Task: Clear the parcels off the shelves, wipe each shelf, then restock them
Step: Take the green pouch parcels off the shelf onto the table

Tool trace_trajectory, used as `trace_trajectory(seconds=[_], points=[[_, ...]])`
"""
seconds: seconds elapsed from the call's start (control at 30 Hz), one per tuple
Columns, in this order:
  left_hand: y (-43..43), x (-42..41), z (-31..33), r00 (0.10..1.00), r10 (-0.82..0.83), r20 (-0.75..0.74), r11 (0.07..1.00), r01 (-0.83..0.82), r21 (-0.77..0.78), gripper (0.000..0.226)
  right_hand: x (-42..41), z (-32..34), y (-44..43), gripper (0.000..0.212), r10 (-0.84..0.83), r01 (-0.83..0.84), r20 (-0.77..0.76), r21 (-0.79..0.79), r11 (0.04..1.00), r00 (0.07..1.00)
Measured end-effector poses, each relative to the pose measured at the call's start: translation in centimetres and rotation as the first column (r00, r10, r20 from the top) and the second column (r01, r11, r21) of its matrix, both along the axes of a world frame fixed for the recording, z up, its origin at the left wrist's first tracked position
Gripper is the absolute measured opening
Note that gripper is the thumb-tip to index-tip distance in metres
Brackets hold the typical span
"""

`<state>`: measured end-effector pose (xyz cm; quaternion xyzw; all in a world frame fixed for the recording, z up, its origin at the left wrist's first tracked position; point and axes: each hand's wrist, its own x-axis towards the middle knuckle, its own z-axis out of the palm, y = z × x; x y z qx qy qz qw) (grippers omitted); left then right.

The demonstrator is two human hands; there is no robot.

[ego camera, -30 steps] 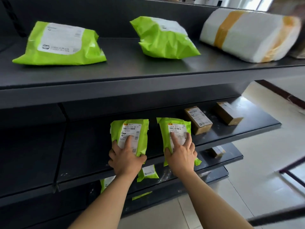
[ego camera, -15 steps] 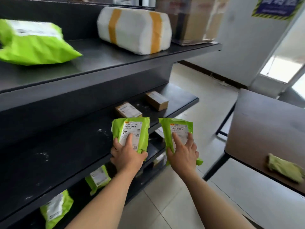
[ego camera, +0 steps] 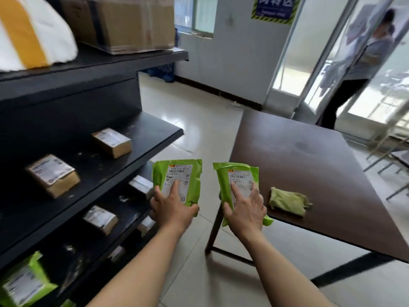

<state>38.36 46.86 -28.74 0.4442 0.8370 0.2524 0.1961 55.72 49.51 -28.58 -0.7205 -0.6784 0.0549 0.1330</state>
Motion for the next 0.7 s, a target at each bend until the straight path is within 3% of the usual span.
trace_trajectory(seconds=[0.23,0.7], points=[[6.4,8.5,-1.3,0.993,-0.120,-0.014,0.993,0.120,-0.021,0.092,9.0,-0.9,4.3,0.064,-0.116,0.116,0.008,-0.006,0.993,0.993],[24.2,16.6,-3.0,0.953,-0.302,-0.021,0.948,0.298,-0.109,0.094,17.9,-2.7,18.9,0.062,-0.287,0.291,0.066,-0.076,0.954,0.956]])
